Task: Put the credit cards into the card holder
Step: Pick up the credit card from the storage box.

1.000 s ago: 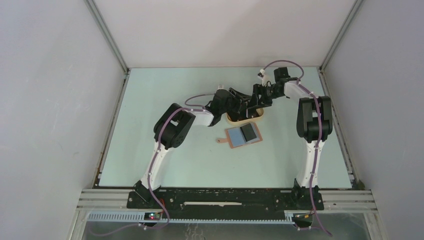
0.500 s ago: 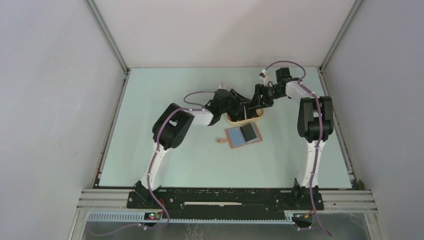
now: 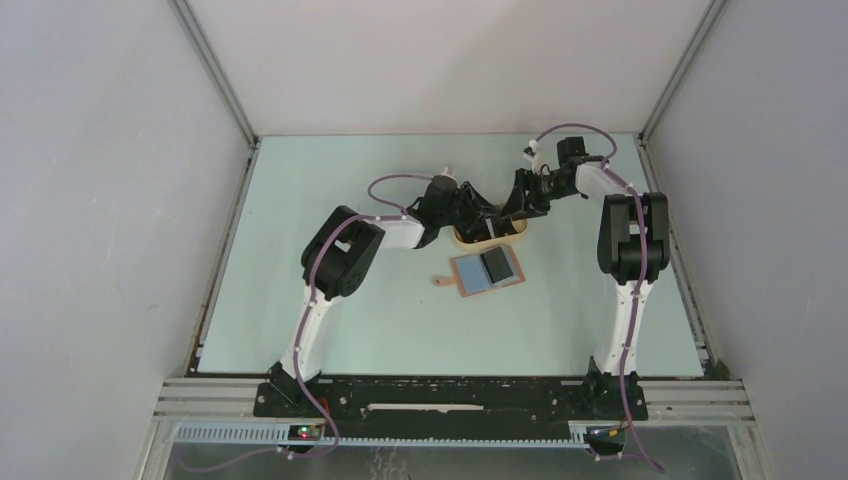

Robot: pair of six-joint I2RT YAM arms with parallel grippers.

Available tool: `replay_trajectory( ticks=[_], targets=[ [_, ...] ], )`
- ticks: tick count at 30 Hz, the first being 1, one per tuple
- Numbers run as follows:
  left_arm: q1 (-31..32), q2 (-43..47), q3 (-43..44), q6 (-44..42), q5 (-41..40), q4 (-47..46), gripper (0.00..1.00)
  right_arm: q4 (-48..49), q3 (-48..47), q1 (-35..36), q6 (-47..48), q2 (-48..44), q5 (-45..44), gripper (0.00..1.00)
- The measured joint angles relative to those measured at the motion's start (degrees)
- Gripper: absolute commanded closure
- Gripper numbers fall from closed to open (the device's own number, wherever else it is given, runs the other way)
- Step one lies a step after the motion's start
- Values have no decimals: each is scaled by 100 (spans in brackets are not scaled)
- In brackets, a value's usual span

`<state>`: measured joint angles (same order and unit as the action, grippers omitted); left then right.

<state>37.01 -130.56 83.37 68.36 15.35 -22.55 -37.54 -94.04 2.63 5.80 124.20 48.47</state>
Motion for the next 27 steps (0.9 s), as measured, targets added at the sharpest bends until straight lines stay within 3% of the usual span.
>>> replay_trajectory(
  ticks=[6,19,27],
  targets=[
    [9,7,0,-267,199,92,58,15,2,-17,-4,0,59,34],
    [-9,28,-114,-256,560,-275,79,61,2,-42,-22,0,160,34],
    [-33,28,-118,-238,605,-295,100,63,2,-52,-20,0,160,35]
  ],
)
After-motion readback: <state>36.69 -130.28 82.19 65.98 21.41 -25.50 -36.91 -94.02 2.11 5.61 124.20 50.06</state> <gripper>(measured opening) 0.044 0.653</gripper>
